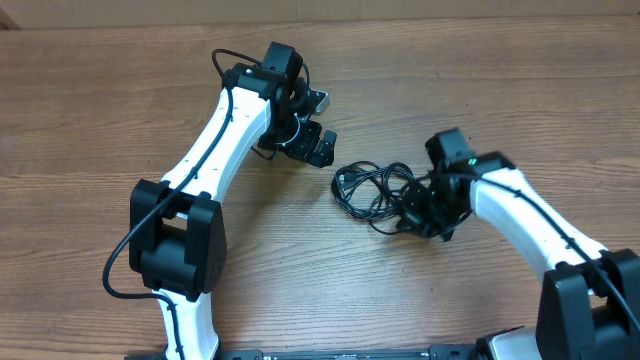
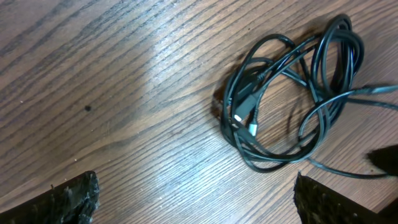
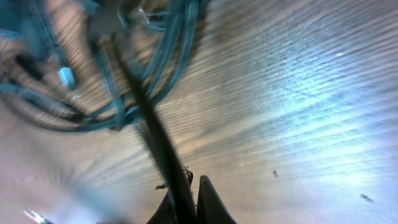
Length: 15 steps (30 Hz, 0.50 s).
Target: Untangle cables
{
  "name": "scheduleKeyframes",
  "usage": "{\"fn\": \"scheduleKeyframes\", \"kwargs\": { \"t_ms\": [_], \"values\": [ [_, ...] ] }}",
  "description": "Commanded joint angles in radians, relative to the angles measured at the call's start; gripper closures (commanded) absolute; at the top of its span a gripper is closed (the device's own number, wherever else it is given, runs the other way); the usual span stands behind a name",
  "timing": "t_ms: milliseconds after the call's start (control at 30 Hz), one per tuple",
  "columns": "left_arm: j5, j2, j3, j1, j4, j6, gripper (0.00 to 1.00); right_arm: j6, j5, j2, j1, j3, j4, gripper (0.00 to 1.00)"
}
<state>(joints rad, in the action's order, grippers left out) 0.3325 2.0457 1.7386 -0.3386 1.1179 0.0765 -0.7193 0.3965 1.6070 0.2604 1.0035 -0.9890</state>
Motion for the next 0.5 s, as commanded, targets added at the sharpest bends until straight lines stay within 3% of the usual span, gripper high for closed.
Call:
{"fn": "scheduleKeyframes", "kwargs": {
  "t_ms": [0,200,467],
  "values": [
    [-0.002,-0.037,-0.009,-0.002,-0.001,-0.013,0.00,0.225,0.010,-0.029,-0.009,0.132,-0.090,0.96],
    [-0.002,-0.037,-0.009,-0.002,-0.001,-0.013,0.00,0.336,0.060,-0.029,-0.010,0.319,-0.195,0.96],
    [-0.002,-0.037,-0.009,-0.002,-0.001,-0.013,0.01,0.381,0.181,-0.029,-0.010,0.565,-0.177,0.96]
  ]
}}
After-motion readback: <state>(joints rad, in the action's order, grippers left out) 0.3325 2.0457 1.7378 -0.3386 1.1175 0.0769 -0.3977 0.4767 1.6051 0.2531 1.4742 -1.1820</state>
